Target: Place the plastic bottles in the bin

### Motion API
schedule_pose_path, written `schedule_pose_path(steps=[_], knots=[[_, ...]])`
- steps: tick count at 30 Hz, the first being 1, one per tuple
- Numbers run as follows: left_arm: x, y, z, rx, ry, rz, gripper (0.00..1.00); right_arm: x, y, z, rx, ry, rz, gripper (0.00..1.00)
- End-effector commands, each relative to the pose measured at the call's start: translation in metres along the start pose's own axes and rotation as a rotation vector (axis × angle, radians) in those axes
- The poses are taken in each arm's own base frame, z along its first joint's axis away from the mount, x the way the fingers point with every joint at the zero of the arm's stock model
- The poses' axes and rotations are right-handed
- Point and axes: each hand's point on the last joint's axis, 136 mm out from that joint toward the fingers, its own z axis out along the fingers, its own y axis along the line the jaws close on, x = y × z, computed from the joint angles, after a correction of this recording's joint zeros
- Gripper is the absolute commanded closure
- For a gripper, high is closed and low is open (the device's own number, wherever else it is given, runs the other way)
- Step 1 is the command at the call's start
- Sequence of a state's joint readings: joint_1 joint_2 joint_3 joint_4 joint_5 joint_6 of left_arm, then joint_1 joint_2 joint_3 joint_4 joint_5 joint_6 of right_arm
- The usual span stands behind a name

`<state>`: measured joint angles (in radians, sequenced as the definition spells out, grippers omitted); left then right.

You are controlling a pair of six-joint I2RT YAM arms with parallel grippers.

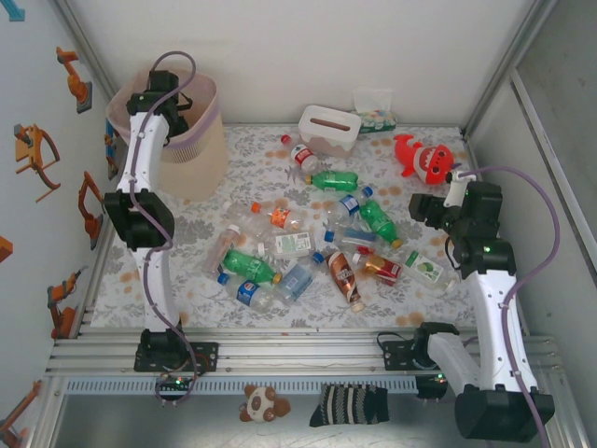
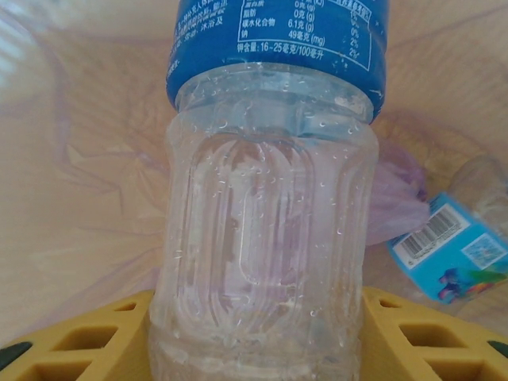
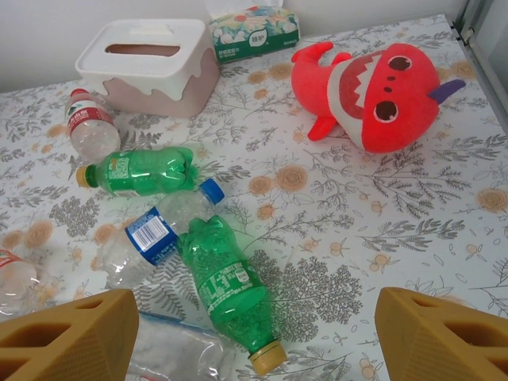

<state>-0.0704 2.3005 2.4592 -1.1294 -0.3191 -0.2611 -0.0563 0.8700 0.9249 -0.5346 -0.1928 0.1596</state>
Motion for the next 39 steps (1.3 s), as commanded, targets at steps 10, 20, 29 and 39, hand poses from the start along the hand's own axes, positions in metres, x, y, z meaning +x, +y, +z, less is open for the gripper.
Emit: schedule_pose_path(steps=[10,20,29,39], knots=[[0.034,-0.005,0.04,0.011,0.15,-0.02,0.36,-0.003,0.001,0.003,-0.002,-0.01,-0.017,0.23],[0.003,0.0,-0.019,0.074,0.021,-0.056,0.17,-0.009,0.003,-0.001,-0.009,-0.029,-0.015,0.23],[-0.014,-0.002,-0.081,0.173,-0.087,-0.072,0.16,-0.02,0.008,-0.002,-0.03,-0.049,-0.02,0.23],[-0.021,-0.003,-0.144,0.268,-0.2,-0.062,0.17,-0.033,0.021,0.001,-0.1,-0.059,-0.011,0.24]])
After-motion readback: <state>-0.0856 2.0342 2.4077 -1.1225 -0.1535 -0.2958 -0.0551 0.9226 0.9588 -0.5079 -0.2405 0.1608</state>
